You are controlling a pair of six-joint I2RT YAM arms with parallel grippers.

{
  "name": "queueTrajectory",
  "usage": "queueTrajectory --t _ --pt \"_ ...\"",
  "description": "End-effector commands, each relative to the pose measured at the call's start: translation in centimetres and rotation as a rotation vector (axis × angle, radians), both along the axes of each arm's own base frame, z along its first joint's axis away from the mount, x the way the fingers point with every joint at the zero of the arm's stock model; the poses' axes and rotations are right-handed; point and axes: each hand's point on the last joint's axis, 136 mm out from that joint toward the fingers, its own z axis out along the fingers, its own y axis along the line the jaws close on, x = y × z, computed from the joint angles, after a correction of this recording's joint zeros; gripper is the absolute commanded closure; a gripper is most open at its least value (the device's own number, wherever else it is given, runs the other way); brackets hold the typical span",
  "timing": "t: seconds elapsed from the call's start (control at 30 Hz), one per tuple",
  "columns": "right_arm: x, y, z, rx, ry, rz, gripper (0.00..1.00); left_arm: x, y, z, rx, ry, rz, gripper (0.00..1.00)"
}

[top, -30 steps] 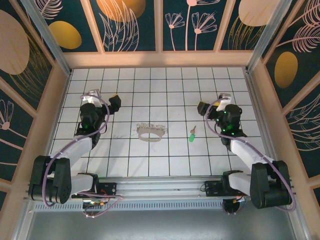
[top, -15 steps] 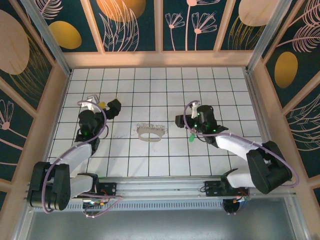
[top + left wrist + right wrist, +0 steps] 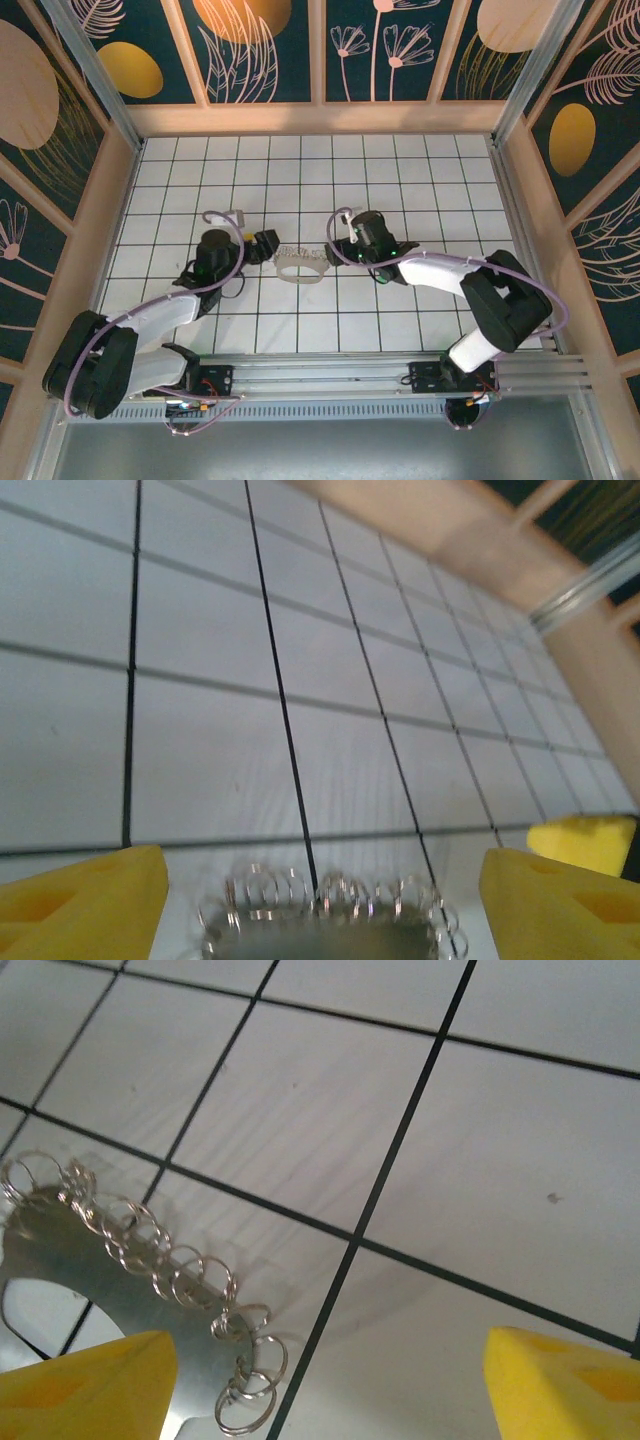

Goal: Put the keys on the keyring

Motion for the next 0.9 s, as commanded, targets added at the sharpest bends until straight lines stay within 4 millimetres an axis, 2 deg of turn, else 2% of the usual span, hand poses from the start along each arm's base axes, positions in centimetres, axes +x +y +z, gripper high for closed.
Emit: queueTrajectory --t 0.0,0.17,0.4,0.57,0.87 --pt "0.0 0.0 -0.3 -0.064 -0.011 0.016 0.20 -0.8 0.4 -2.4 0.098 0.064 0.057 0.19" --pt "-0.9 1.0 -1.1 -0.079 0.006 0.079 0.19 -1.9 -1.6 -3.8 0.097 0.095 0.032 0.19" --pt "-1.5 2.1 -2.0 -0.073 0.027 0.127 0.19 -2.4 -4.9 -3.9 0.058 0.116 -0.020 0.19" --pt "-1.4 2.6 -2.3 -0.072 0.037 0.143 0.19 -2.5 -5.9 -4.4 0.042 0.130 -0.036 0.18" --pt "-0.6 2.5 -4.2 -0.134 0.071 0.123 0.20 -1.9 -6.7 -5.4 0.024 0.141 -0.037 0.17"
